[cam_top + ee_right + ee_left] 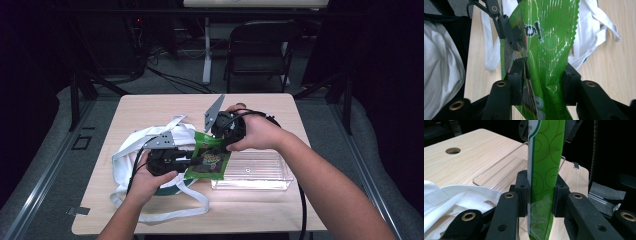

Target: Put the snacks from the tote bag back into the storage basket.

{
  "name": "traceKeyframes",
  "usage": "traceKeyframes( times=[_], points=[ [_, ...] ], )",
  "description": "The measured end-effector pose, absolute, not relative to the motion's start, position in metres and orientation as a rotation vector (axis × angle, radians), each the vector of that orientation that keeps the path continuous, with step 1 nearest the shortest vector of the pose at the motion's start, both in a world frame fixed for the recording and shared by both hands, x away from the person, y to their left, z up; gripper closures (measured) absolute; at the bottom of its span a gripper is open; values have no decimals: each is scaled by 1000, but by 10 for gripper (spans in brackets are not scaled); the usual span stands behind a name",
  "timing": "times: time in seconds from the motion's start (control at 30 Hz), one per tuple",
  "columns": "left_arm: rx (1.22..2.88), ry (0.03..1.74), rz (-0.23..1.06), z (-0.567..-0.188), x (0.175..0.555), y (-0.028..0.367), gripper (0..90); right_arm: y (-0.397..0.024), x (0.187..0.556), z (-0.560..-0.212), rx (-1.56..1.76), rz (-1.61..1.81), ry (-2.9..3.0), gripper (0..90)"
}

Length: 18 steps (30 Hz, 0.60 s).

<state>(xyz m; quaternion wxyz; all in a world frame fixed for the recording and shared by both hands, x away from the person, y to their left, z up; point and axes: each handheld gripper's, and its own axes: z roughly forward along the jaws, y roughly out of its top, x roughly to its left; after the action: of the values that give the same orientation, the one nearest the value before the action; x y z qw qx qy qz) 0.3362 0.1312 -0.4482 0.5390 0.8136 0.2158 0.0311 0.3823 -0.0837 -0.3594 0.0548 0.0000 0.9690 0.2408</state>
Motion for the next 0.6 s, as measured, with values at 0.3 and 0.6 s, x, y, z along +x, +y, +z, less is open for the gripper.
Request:
traceKeyframes(
  times=[0.3, 0.6],
  points=[
    [1933, 513, 64, -450, 336, 130, 719, -86, 382, -357, -11, 734, 2968, 711],
    [1924, 535, 42, -453, 339, 132, 684, -86, 380, -356, -27, 727, 2979, 742]
  ],
)
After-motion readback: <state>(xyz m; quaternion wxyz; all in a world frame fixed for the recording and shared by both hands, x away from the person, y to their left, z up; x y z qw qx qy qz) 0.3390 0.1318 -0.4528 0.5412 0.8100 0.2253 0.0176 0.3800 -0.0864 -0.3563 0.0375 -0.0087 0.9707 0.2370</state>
